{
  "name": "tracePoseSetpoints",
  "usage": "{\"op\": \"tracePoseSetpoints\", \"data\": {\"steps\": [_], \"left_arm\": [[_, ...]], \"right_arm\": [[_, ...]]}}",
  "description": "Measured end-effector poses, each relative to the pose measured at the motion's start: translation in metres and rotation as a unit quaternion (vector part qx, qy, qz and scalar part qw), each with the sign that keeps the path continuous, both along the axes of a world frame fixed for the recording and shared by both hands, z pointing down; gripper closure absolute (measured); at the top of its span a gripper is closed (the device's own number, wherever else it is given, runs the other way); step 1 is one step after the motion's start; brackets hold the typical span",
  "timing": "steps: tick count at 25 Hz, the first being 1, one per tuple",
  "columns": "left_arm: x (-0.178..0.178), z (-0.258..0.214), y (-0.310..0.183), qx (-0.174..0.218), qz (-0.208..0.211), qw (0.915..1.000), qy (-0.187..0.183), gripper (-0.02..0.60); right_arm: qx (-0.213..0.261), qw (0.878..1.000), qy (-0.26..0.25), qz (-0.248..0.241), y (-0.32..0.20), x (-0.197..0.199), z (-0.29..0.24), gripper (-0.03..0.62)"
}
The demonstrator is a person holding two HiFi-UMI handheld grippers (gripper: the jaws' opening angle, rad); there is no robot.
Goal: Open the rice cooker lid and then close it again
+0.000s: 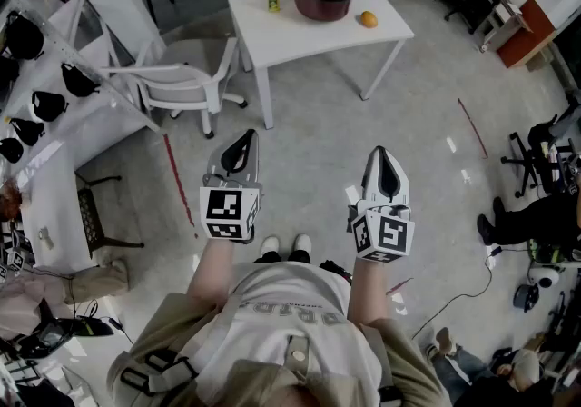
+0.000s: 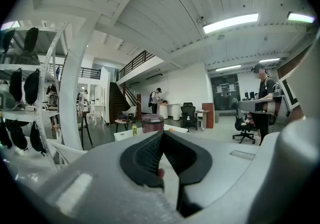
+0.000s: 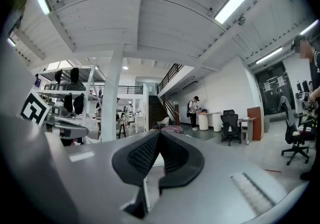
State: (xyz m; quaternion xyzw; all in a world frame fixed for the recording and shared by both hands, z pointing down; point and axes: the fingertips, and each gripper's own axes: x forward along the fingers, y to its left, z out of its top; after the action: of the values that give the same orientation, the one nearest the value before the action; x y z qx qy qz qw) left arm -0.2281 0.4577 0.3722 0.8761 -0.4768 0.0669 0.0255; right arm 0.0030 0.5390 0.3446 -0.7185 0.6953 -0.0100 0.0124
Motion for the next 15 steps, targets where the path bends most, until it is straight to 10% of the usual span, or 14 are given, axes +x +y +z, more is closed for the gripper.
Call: {"op": "tracePoseSetpoints", "data": {"steps": [15], "left_arm": [[0.015,0.006,-0.005,-0.014,0.009,0.9999,-0.002,0.571]], "right_arm": [[-0.009,1.000,0.003,-0.005,-0.004,0.003,0.005,0.594]]}}
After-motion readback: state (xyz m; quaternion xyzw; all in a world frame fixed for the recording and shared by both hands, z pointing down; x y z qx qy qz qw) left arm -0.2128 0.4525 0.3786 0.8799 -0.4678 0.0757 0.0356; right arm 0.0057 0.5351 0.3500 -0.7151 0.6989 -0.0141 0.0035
